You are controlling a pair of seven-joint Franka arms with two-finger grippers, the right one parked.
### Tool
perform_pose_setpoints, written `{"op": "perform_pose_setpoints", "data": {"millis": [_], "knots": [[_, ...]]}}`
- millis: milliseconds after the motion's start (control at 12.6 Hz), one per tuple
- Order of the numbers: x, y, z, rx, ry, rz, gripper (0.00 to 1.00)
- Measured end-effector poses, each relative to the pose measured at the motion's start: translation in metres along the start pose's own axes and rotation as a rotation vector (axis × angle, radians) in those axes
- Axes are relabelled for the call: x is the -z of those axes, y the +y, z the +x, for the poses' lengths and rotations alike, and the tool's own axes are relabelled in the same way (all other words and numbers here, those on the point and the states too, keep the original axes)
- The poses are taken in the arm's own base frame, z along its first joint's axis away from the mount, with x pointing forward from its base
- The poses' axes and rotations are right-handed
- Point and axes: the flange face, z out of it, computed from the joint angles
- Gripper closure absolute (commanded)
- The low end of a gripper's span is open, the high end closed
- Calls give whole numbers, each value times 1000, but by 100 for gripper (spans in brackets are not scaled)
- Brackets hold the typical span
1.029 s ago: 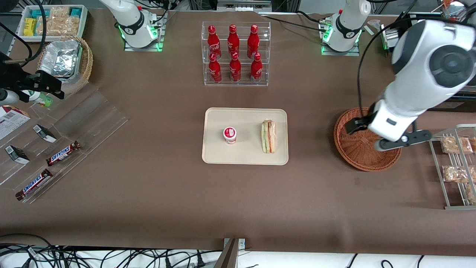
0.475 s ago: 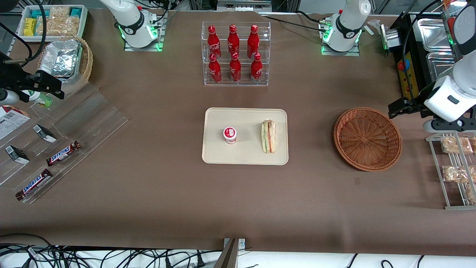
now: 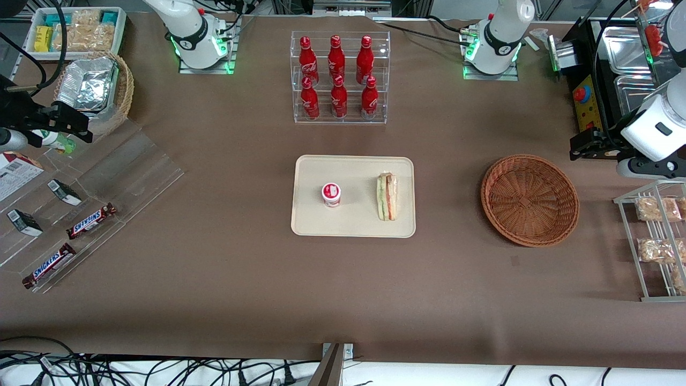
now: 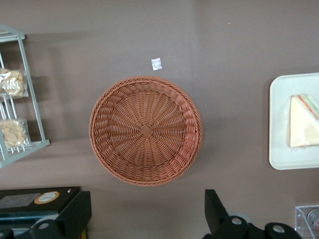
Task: Place sandwich from basket to tray
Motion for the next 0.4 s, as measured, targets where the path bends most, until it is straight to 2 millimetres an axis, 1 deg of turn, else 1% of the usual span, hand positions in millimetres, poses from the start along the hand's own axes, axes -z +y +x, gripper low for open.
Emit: {"op": "perform_pose_setpoints", "data": {"millis": [158, 396], "knots": [[6, 5, -3, -37, 10, 2, 0], [23, 19, -15, -61, 11, 6, 0]]}}
